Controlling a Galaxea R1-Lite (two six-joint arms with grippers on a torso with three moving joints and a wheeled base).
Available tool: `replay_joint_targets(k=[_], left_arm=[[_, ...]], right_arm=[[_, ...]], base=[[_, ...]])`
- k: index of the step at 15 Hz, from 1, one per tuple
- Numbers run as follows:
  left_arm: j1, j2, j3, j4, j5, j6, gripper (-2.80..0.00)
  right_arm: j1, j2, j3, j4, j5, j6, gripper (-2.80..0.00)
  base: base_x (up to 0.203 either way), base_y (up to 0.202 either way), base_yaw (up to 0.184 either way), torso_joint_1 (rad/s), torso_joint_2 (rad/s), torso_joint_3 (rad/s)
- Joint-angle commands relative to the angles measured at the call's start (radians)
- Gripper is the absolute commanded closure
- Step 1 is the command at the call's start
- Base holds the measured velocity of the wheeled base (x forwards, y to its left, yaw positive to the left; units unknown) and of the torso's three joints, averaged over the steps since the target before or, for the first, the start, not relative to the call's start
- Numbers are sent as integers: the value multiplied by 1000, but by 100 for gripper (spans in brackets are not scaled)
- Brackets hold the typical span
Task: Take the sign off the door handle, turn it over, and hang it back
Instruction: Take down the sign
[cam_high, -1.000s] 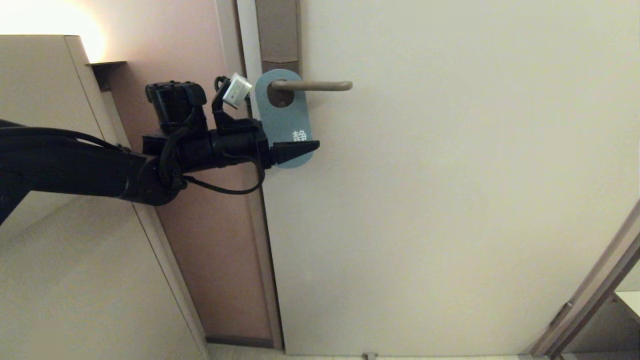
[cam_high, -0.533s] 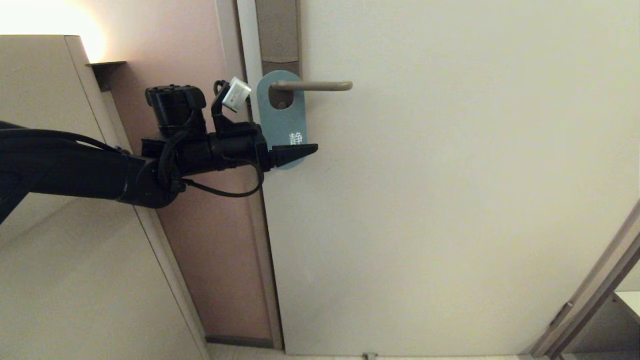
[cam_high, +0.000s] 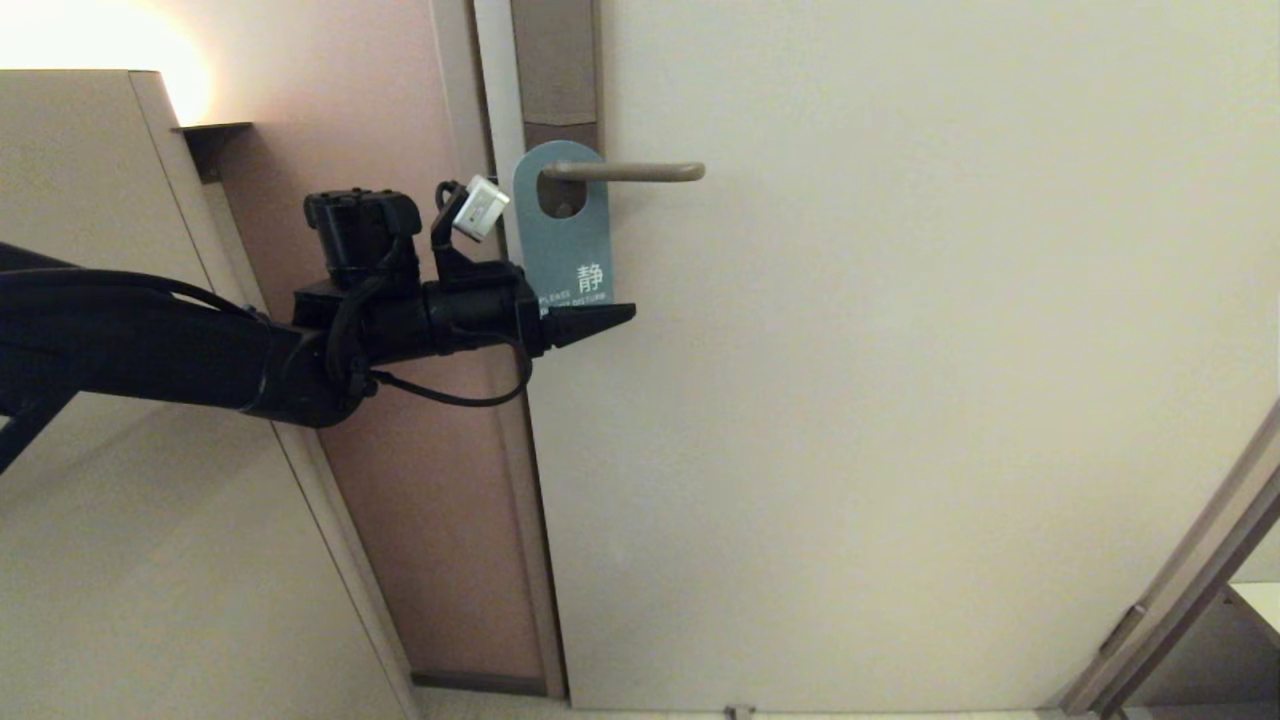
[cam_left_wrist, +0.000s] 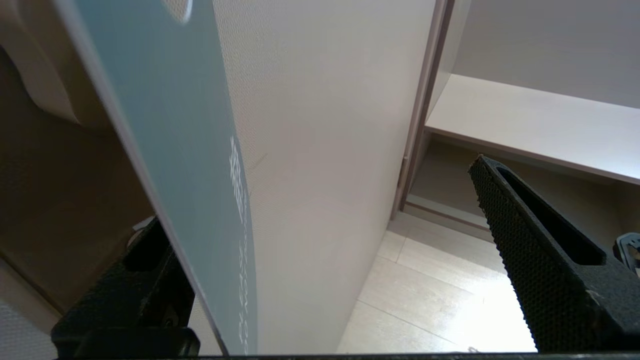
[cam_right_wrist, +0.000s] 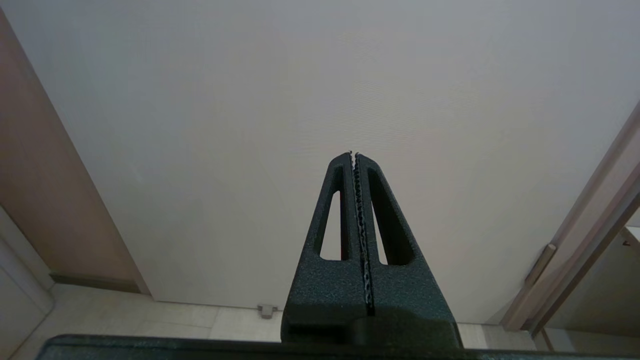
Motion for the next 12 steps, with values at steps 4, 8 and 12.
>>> replay_joint_targets(k=[4,8,12], left_arm=[[-1,39,2,-29,14,-1,-280],[-1,51,-3,-44,39,-2,-280],[-1,53,-13,-45,48,-2,-280]], right_arm=[[0,0,0,0,0,0,0],[0,0,0,0,0,0,0],[0,0,0,0,0,0,0]], base=[[0,0,0,0,0,0],[0,0,0,0,0,0],[0,0,0,0,0,0]])
